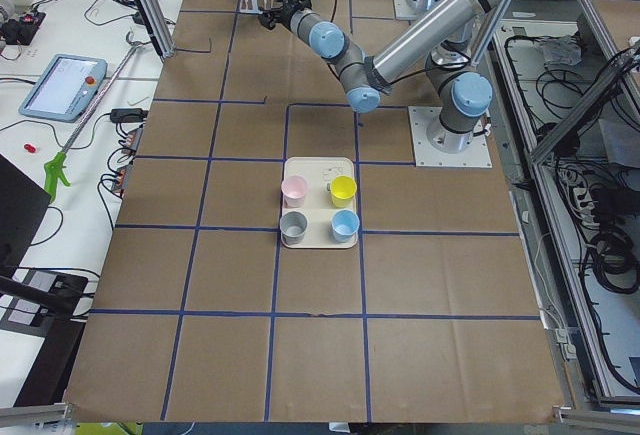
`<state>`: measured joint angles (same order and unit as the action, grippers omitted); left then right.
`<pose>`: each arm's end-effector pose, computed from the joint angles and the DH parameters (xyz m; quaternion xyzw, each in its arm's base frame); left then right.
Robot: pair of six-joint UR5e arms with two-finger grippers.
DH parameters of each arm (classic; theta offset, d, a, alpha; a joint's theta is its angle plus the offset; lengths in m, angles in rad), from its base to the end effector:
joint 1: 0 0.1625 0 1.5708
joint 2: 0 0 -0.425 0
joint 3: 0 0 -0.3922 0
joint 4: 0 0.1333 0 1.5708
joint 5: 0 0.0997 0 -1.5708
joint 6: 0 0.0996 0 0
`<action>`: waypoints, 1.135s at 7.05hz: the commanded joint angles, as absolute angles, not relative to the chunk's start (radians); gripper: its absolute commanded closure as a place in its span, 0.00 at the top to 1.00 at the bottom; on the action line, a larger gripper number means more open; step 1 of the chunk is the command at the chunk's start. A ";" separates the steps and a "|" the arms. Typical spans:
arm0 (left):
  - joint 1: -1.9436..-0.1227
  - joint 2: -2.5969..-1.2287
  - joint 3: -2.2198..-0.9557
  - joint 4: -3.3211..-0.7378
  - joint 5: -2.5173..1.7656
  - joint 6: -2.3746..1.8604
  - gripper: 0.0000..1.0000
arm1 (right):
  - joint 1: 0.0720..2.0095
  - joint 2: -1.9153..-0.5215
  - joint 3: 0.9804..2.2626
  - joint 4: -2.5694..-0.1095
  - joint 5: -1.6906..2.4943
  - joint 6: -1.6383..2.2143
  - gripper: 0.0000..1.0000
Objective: Transfer IKEA cup to right arm and place on rack
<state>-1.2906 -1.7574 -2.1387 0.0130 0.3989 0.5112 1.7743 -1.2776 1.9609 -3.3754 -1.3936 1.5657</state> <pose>-0.0890 -0.5048 0.3589 -0.3092 -0.7318 0.5048 0.3376 0.2606 -0.5166 0.3689 0.4946 0.6850 -0.2776 0.4573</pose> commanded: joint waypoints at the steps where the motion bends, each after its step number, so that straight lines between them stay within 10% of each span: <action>1: -1.296 -1.772 -2.062 0.006 0.594 0.377 0.98 | 1.666 -1.282 1.939 -3.372 -1.399 1.198 0.15; 8: -1.502 -1.686 -1.647 -0.979 1.356 0.263 0.98 | 1.403 -1.266 1.921 -3.344 -1.405 0.369 0.14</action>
<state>-1.4812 -1.7068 -1.7729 -0.7113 1.3053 0.3021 1.4619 -1.2689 1.9222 -3.3446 -1.4040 0.5367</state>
